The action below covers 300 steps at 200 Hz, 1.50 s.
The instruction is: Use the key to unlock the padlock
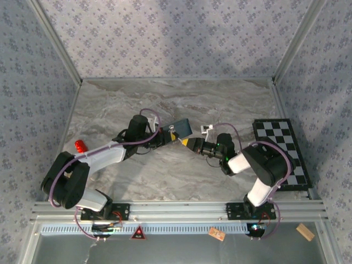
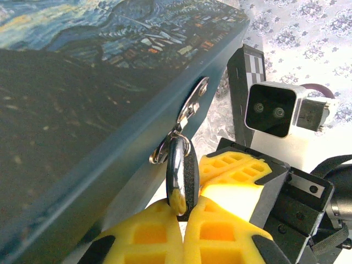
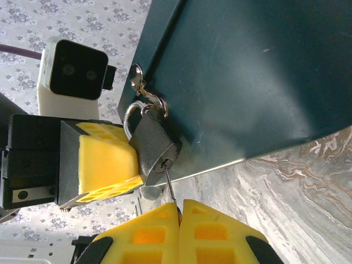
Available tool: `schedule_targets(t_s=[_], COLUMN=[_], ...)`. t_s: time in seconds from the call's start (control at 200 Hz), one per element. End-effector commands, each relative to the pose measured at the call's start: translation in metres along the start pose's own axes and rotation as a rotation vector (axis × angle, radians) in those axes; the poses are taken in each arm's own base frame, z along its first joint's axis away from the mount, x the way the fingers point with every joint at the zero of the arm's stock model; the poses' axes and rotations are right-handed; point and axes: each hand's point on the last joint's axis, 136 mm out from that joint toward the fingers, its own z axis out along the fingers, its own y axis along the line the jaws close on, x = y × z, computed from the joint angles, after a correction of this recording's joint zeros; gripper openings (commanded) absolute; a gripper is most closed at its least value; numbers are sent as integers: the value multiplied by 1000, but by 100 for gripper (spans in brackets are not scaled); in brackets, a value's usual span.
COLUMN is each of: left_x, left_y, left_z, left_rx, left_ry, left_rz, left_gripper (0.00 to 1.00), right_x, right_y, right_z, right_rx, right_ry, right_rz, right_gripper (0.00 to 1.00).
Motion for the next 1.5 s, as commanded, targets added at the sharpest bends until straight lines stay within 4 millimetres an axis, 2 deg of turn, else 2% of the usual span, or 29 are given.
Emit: schedule_targets(t_s=[0.0, 1.309, 1.494], left_x=[-16, -7, -6], left_y=[-43, -34, -42], left_z=[-13, -11, -8], left_rx=[129, 119, 139], left_ry=[-51, -33, -28], left_rz=[110, 126, 133], left_gripper=[0, 0, 0], right_x=[-3, -5, -3], right_y=[5, 25, 24], right_z=[1, -4, -1], right_rx=[-34, -85, -86], right_ry=[-2, -18, -13], right_rz=[-5, -15, -12], right_gripper=[0, 0, 0])
